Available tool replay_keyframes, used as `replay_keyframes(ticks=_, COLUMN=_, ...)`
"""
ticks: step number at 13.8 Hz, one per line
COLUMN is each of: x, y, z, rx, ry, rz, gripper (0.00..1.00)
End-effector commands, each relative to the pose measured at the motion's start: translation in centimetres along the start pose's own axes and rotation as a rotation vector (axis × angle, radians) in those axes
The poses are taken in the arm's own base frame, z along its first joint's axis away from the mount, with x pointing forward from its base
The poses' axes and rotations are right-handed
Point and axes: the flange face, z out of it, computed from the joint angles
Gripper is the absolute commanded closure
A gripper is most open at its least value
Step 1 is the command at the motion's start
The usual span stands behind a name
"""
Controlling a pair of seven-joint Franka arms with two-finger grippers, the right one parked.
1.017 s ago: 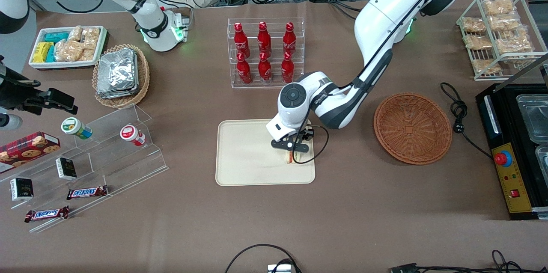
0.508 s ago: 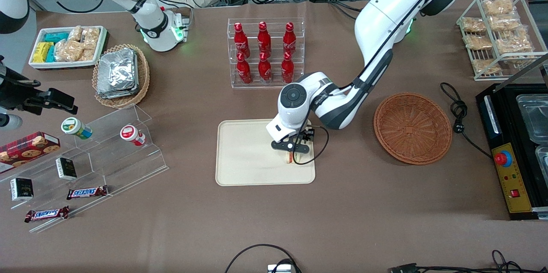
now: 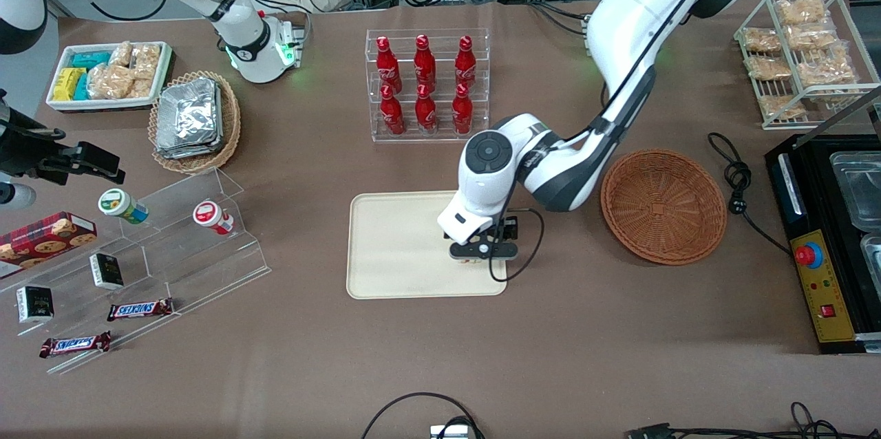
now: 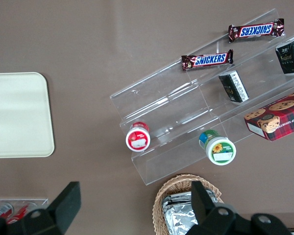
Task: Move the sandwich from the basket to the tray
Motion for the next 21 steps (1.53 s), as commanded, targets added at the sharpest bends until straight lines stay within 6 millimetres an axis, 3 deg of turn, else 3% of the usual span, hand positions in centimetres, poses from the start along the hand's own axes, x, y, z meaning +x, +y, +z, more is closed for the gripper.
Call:
replay_keyframes(ticks=1, x=2.4, y=-3.6, z=-5.7, rx=0.049, ry=0.048, rz=-0.105, gripper=0.0)
replay_keyframes(ticks=5, x=4.8, y=-8.8, z=-10.5, rx=0.1, ry=0.069, rz=-0.182, gripper=0.0)
replay_keyframes(ticks=11, x=7.8, y=-18.1, z=-14.5, rx=0.174, ry=0.056, rz=-0.279, gripper=0.0)
replay_keyframes(ticks=17, x=8.7, y=-25.7, z=-17.8, rx=0.17, ry=-0.038, rz=-0.209, gripper=0.0)
replay_keyframes(ticks=21, x=7.8, y=-31.6, z=-21.1, rx=0.151, ry=-0.084, rz=-0.065, gripper=0.0)
